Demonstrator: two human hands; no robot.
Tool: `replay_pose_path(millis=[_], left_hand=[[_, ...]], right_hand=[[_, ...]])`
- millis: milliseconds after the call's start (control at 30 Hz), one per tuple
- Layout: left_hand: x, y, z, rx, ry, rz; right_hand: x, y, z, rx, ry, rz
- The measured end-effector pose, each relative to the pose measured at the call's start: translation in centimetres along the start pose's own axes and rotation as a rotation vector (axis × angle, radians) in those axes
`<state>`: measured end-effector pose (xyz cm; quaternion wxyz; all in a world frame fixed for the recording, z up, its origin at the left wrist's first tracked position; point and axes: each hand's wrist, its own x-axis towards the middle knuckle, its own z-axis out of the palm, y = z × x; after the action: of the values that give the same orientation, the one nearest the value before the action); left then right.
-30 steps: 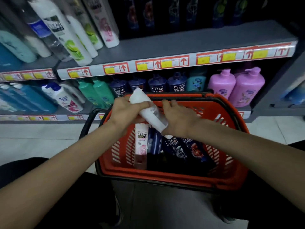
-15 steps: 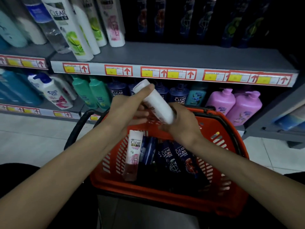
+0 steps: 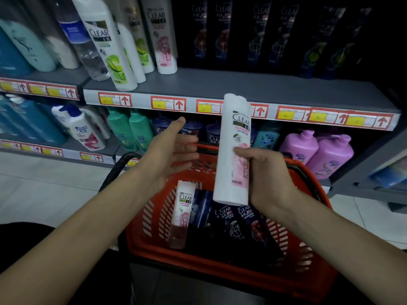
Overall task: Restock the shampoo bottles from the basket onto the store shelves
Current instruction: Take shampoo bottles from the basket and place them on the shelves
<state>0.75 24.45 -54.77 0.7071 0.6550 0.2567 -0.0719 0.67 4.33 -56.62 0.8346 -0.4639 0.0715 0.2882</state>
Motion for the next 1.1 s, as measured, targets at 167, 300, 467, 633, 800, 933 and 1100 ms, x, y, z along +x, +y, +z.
replay_pose_path(millis=[167,300,467,633,800,933,1100], left_hand=[[-0.5,-0.2,-0.5,0.015,-0.023,0.022],[-1.2,-0.5,-0.3,0.032,-0.027,0.059],[-2.6,-0.4,0.6,0.101,-0.080,0.177],[-3.2,-0.6,0.9,0.173,-0.112,0.360],[-2.4,-0.4,0.4,0.290,-0.188,0.517],[-0.3,0.0,-0.6,0.284,-0.087,0.614],[2.5,2.1,-2.6,0.286,0.061,0.685]], right_hand=[[-0.3,-0.8,-0.4,0.144,-0.008,-0.011],[-0.2,-1.0,-0.6,0.161,0.006,-0.033],[-0.4,-1.0,0.6,0.076,0.033,-0.126],[0.4,-1.8,2.1,-0.112,0.100,-0.322],[1.6,-2.7,3.1,-0.345,0.068,-0.498],[3.7,-3.5,4.2,-0.483,-0.029,-0.527],[7.5,-4.7,7.2,-0.633,-0.028,-0.640]])
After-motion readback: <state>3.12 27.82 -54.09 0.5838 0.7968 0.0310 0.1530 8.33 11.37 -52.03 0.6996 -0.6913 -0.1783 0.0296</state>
